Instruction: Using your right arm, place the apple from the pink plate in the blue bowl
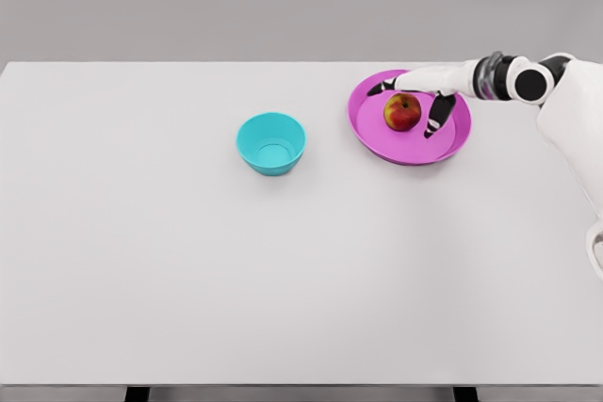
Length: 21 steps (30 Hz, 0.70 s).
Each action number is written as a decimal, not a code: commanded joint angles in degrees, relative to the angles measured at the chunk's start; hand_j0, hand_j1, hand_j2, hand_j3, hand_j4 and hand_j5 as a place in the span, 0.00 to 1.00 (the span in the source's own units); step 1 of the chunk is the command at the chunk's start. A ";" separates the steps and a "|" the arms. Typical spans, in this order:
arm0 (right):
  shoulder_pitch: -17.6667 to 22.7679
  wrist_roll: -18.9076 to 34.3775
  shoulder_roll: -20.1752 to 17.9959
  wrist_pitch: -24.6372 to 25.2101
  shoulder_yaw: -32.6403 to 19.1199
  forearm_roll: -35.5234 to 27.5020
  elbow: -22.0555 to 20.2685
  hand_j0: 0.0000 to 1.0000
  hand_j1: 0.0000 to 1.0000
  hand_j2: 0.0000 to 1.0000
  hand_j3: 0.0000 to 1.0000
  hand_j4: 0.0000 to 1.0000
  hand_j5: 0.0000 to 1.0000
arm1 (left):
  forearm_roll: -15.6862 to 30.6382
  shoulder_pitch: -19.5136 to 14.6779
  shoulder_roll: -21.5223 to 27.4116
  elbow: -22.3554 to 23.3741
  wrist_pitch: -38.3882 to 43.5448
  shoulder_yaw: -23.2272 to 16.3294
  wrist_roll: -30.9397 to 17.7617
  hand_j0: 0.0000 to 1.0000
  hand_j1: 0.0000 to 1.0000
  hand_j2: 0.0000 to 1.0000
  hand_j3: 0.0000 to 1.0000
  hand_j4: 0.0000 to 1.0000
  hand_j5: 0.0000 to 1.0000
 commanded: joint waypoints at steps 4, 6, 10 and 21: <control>-0.26 -0.02 0.87 0.14 0.06 -0.22 0.87 1.00 1.00 1.00 1.00 1.00 1.00 | 0.00 0.00 0.00 0.00 0.00 0.00 -0.01 1.00 1.00 1.00 1.00 1.00 1.00; -0.88 -0.02 2.18 0.14 0.15 -0.13 2.89 1.00 1.00 1.00 1.00 1.00 1.00 | 0.00 0.00 0.00 0.00 0.00 0.00 -0.01 1.00 1.00 1.00 1.00 1.00 1.00; -0.88 -0.02 2.18 0.14 0.15 0.92 3.07 0.96 0.96 0.96 0.96 0.96 0.96 | 0.00 0.00 0.00 0.00 0.00 0.00 -0.01 1.00 1.00 1.00 1.00 1.00 1.00; -0.88 -0.02 2.18 0.14 0.77 1.01 3.95 0.52 0.52 0.52 0.52 0.52 0.52 | 0.00 0.00 0.00 0.00 0.00 0.00 -0.01 1.00 1.00 1.00 1.00 1.00 1.00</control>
